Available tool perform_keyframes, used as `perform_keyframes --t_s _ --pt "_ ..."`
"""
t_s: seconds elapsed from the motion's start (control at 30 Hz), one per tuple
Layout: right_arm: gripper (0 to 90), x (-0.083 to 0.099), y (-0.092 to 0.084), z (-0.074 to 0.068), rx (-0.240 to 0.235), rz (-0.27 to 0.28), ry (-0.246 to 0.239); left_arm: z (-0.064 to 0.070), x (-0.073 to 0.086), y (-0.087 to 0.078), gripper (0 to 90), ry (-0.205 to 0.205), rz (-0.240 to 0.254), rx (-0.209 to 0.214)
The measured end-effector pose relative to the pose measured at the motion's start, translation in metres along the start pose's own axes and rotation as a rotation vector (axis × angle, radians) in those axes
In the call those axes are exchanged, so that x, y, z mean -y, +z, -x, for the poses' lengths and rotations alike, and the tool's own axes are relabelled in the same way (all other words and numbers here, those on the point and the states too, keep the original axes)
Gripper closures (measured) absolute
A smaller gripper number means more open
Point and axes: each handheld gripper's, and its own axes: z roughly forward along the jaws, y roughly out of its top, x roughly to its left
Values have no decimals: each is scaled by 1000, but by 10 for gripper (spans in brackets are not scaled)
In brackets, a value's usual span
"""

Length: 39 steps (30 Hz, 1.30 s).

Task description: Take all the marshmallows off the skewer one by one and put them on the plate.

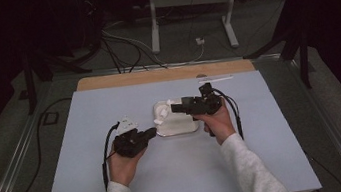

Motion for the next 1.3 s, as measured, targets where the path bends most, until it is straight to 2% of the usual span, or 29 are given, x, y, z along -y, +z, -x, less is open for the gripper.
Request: perform_keyframes --t_s 0.03,0.07,0.2,0.27,0.37,0.5,0.67,1.0,1.03,1.07,1.1,1.13,1.17,1.2,1.27,1.3 --pt "368 0 4 1 -20 -2 28 1 0 1 900 -5 7 26" --pt "407 0 6 2 -37 -5 38 1 0 1 900 -1 14 37" --pt "623 1 11 3 -75 -19 73 3 1 3 900 13 15 50" --pt "714 2 9 3 -80 -2 82 2 2 3 900 13 22 56" --pt "742 0 8 5 -100 -17 115 -2 5 3 900 9 34 71" --pt "767 0 4 4 -95 -23 116 -4 6 3 900 33 32 81" --pt "781 -3 -2 3 -97 -9 135 -5 6 2 900 41 34 88" --pt "796 -9 -11 1 -82 7 120 -7 6 -2 900 69 44 107" --pt "796 -9 -11 1 -82 7 120 -7 6 -2 900 81 26 96" --pt "807 -13 -24 7 -57 111 160 -11 14 -3 900 91 -25 48" --pt "807 -17 -36 14 -51 168 189 -11 14 -3 900 91 -25 48" --pt "805 -21 -46 16 3 174 150 -20 18 -6 900 31 -1 61" --pt "802 -24 -53 17 34 156 117 -20 18 -6 900 31 -1 61" --pt "802 -24 -53 17 34 156 117 -22 17 -7 900 28 4 59" --pt "795 -26 -58 15 78 103 56 -21 14 -7 900 23 17 54" --pt "795 -26 -58 15 78 103 56 -20 12 -7 900 24 16 49"
